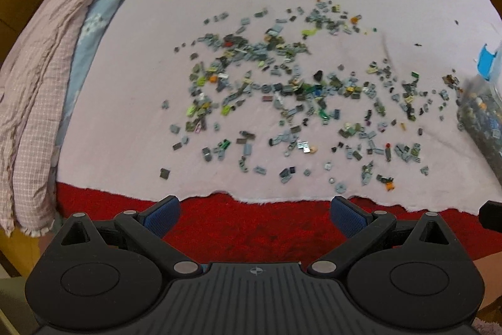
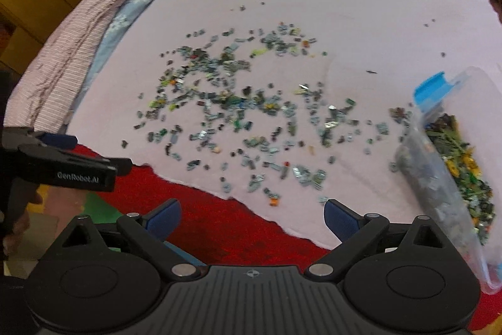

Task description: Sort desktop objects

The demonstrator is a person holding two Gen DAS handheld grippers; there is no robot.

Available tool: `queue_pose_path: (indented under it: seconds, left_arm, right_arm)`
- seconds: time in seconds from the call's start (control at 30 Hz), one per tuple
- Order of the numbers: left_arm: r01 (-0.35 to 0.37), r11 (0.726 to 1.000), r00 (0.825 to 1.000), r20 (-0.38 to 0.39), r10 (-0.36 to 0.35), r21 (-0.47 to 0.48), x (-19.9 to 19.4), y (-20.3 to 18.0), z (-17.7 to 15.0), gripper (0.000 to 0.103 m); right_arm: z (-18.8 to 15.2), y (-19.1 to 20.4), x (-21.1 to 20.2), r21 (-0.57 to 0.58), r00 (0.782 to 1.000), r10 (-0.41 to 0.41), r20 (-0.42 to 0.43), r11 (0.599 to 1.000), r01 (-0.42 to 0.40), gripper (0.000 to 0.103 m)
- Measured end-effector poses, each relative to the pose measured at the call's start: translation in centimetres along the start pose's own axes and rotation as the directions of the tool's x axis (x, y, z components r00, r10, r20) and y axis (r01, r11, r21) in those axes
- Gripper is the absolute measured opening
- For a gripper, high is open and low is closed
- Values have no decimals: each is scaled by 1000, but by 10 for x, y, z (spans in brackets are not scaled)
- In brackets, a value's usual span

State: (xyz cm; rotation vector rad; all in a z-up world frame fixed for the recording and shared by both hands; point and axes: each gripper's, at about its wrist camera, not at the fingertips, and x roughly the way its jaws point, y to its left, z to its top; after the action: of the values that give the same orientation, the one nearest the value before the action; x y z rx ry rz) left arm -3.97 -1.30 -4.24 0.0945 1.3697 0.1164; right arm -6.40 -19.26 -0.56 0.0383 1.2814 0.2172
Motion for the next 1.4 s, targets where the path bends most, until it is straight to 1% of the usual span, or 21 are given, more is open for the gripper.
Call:
queue_pose_path:
  seconds: [0.1, 0.2, 0.3, 0.4, 0.5, 0.63, 0.77, 0.8, 0.87, 0.93, 0.97, 1.0, 1.07, 1.1, 1.2, 1.33, 1.4]
  left_arm:
    - [1, 1000, 1000, 9, -1, -14, 1, 7, -1, 103]
    - [-14, 1000, 999, 43, 14, -6, 4, 11, 2, 103]
    - [-72, 995, 994, 92, 66, 65, 12, 14, 6, 103]
    - [-65, 989, 992, 116, 50, 129, 25, 21, 14, 103]
    - [-41, 982, 992, 128, 18, 184, 42, 32, 21, 103]
    - [-20, 969, 990, 138, -14, 244, 68, 52, 25, 103]
    - [-45, 954, 991, 136, 5, 297, 99, 74, 26, 103]
    - [-50, 953, 992, 125, 13, 297, 106, 79, 26, 102]
    - [-43, 958, 995, 98, 15, 282, 119, 91, 26, 103]
    - [-22, 964, 997, 76, 2, 263, 130, 98, 26, 103]
    - [-13, 967, 998, 67, -5, 255, 135, 100, 27, 103]
    - [-4, 969, 998, 60, -11, 247, 140, 102, 27, 103]
    - [9, 971, 998, 61, -24, 239, 145, 102, 28, 103]
    - [15, 972, 998, 63, -31, 236, 147, 101, 29, 103]
    - [32, 972, 996, 68, -49, 231, 151, 100, 35, 103]
    - [47, 980, 996, 60, -60, 192, 163, 100, 46, 103]
    - [60, 983, 997, 44, -68, 173, 168, 101, 50, 103]
  right_arm:
    - [9, 2, 4, 21, 1000, 25, -17, 999, -25, 100]
    - [17, 6, 11, 30, 998, 40, -43, 999, -39, 100]
    - [25, 15, 18, 24, 997, 40, -67, 999, -38, 100]
    - [34, 26, 29, 29, 996, -9, -93, 1000, 12, 100]
    - [42, 35, 42, 71, 990, -69, -124, 994, 78, 100]
    - [50, 47, 61, 124, 980, -127, -154, 981, 147, 97]
    - [58, 66, 85, 141, 973, -167, -157, 972, 189, 91]
    - [60, 72, 91, 128, 972, -181, -150, 971, 201, 91]
    - [65, 84, 105, 97, 968, -210, -136, 970, 224, 87]
    - [70, 96, 117, 46, 963, -247, -105, 966, 253, 82]
    - [73, 102, 124, 18, 960, -267, -84, 963, 270, 77]
    - [75, 106, 131, -4, 957, -284, -64, 959, 284, 75]
    - [80, 108, 146, -27, 954, -295, -47, 955, 294, 66]
    - [83, 107, 154, -22, 956, -289, -47, 957, 288, 64]
    - [94, 100, 179, 9, 964, -260, -49, 965, 261, 45]
    - [111, 95, 207, 17, 974, -226, -24, 974, 226, 34]
    - [120, 94, 220, 16, 979, -204, -19, 979, 204, 32]
